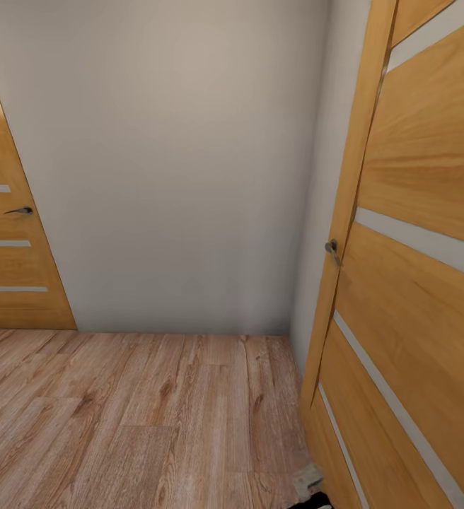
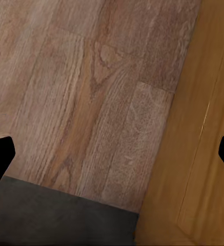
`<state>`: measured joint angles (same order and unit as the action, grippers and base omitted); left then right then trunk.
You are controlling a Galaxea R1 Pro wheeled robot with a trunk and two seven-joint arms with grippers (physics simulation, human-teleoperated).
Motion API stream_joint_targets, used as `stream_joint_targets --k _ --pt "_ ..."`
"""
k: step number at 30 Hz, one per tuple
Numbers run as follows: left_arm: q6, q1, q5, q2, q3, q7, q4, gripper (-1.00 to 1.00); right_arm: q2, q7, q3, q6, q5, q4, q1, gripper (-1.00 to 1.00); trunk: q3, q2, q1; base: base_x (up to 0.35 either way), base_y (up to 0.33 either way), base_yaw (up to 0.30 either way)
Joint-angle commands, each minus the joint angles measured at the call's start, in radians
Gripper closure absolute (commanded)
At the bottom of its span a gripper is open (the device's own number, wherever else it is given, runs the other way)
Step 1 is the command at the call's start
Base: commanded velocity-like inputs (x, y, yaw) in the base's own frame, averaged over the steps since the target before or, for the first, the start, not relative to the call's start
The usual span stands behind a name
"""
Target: Move the two storage containers from the living room to the garage. In the garage, place one container on the floor and stack the other container on top of it (either order is fine).
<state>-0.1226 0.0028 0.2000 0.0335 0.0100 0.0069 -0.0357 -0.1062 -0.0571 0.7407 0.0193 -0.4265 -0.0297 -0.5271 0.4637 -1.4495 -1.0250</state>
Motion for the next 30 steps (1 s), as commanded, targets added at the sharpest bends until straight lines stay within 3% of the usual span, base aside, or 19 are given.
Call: stream_joint_targets --k 1,6,7,9,11,14,15,19,30 --pt "-0.002 0.000 0.005 0.000 0.000 0.001 -0.001 -1.00 0.008 -0.001 0.009 0.011 -0.009 -0.003 0.022 -1.00 0.001 0.000 0.000 0.000 0.000 0.000" --pt "-0.003 0.000 0.005 0.000 0.001 0.001 -0.001 -1.00 0.027 -0.001 0.008 0.032 -0.011 -0.004 0.093 -1.00 0.001 0.000 0.000 0.000 0.000 0.000" --pt "-0.002 0.000 0.005 0.000 0.001 0.001 -0.001 -1.00 0.047 -0.001 0.008 0.037 -0.011 -0.004 0.175 -1.00 0.001 0.000 0.000 0.000 0.000 0.000" --pt "-0.002 0.000 0.005 0.000 0.001 0.001 -0.001 -1.00 0.059 -0.001 0.008 0.040 -0.010 -0.003 0.212 -1.00 0.001 0.000 0.000 0.000 0.000 0.000" --pt "-0.002 0.000 0.004 0.000 0.001 0.001 -0.001 -1.00 0.088 0.000 0.009 0.057 -0.005 -0.003 0.276 -1.00 0.001 0.000 0.000 0.000 0.000 0.000" --pt "-0.002 0.000 0.005 0.000 0.001 0.001 -0.001 -1.00 0.108 0.000 0.009 0.076 -0.005 -0.003 0.315 -1.00 0.001 0.000 0.000 0.000 0.000 0.000" --pt "-0.002 0.000 0.005 0.000 0.001 0.001 -0.001 -1.00 0.126 0.000 0.009 0.094 -0.007 -0.004 0.337 -1.00 0.001 0.000 0.000 0.000 0.000 0.000" --pt "-0.002 0.000 0.005 0.000 0.001 0.001 -0.001 -1.00 0.150 0.001 0.008 0.118 -0.011 -0.004 0.375 -1.00 0.001 0.000 0.000 0.000 0.000 0.000" --pt "-0.003 0.000 0.004 0.001 0.001 0.001 -0.001 -1.00 0.156 0.008 0.010 0.128 -0.007 -0.003 0.413 -1.00 0.001 0.000 0.000 0.000 0.000 0.000"
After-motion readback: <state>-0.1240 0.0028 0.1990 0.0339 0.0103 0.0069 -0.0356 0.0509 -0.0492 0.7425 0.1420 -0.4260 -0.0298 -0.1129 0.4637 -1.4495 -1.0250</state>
